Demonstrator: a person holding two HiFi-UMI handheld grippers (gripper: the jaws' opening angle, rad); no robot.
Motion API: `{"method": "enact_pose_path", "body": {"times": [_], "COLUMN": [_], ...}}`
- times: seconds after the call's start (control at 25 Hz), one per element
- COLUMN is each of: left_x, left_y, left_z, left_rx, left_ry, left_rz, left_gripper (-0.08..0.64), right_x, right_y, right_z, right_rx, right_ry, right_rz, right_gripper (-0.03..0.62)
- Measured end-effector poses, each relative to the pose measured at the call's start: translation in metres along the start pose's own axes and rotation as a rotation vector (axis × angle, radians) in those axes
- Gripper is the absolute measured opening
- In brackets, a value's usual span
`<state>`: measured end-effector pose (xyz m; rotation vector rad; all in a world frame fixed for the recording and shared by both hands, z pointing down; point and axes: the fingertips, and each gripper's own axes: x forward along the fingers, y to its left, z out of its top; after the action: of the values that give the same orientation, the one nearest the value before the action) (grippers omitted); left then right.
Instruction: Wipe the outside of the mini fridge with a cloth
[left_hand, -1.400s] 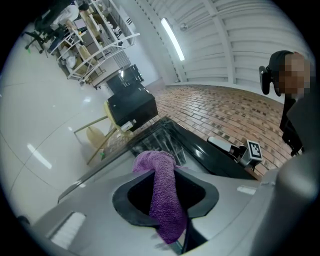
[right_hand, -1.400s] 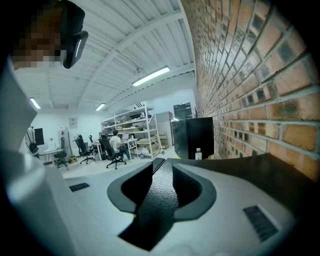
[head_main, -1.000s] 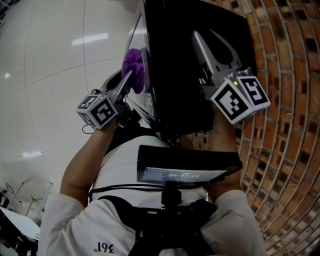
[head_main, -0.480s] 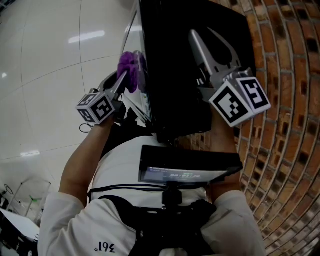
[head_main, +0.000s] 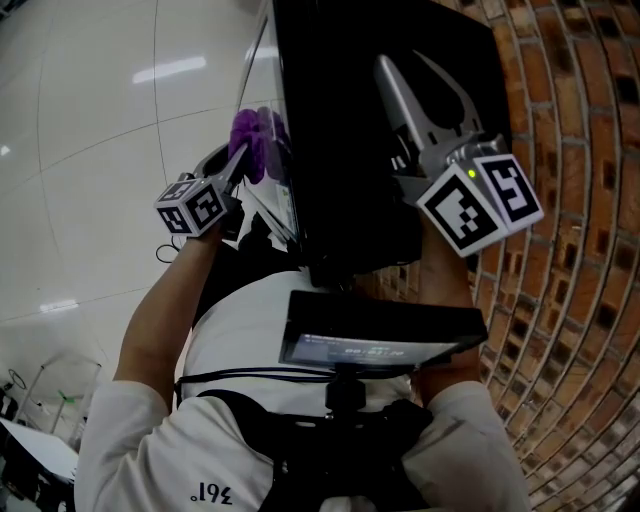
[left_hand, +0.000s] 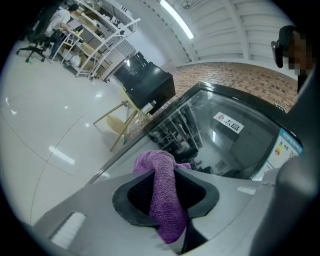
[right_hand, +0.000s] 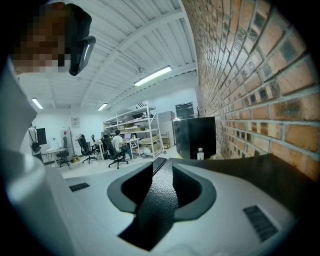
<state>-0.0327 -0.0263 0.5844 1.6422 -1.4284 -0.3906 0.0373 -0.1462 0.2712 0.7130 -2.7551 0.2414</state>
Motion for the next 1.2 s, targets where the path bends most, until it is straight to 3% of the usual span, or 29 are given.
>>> {"method": "enact_pose_path", "body": {"times": [0.88, 1.2], "left_x": [0.034, 0.042], "left_y": [0.074, 0.097], "left_z": [-0.051, -0.068], "left_rx": [0.054, 0.121], "left_ry": [0.152, 0.248], "left_rz": [0.135, 0.191], "left_gripper": [0.107, 0.107], "right_x": [0.0, 0.001], "right_y": [0.0, 0.003], "right_z": [0.001, 0.002], "right_rx": [0.0, 0.0], "right_ry": [0.005, 0.003], "right_rz": [-0.003, 0.004], "right_gripper": [0.117, 0.117]}}
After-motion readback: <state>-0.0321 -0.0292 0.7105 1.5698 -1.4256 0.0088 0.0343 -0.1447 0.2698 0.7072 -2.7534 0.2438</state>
